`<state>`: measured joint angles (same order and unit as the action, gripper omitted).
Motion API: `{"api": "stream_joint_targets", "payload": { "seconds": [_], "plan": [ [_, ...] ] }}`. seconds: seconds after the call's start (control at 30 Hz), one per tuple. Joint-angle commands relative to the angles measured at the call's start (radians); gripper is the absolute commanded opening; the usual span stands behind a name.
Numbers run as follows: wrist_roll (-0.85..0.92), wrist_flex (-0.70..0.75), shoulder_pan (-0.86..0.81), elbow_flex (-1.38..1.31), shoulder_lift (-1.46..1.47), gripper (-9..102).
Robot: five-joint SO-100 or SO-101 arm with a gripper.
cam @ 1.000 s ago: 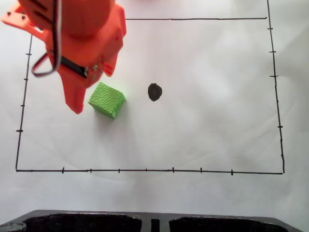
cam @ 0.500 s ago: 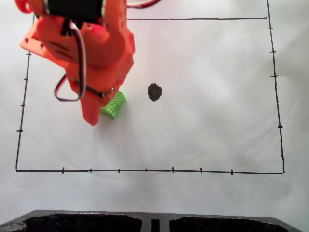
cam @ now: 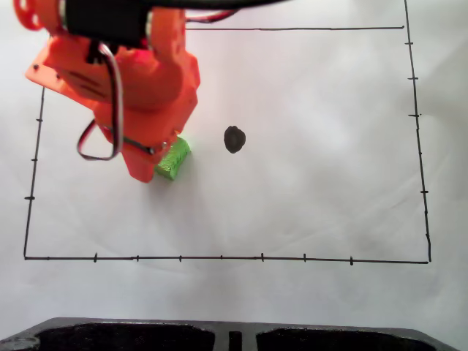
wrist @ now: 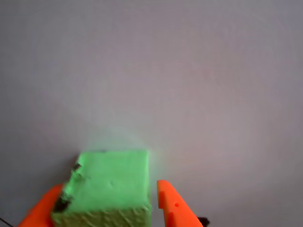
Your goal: Grasp the colored block, Place it on the black dot, and then return the arm to the default position.
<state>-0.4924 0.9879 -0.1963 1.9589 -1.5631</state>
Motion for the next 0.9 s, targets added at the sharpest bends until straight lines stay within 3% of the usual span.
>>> {"api": "stream_joint_targets", "payload": {
  "seconds": [0.0, 0.2, 0.47, 0.87],
  "plan": [
    [0.021, -0.011, -0.018, -0.041, -0.009, 23],
    [0.069, -0.040, -0.038, -0.054, -0.005, 14],
    [0.175, -0.044, -0.014, -0.066, -0.012, 12],
    [0.236, 0.187, 0.150, -0.132, -0.072, 12]
  ]
}}
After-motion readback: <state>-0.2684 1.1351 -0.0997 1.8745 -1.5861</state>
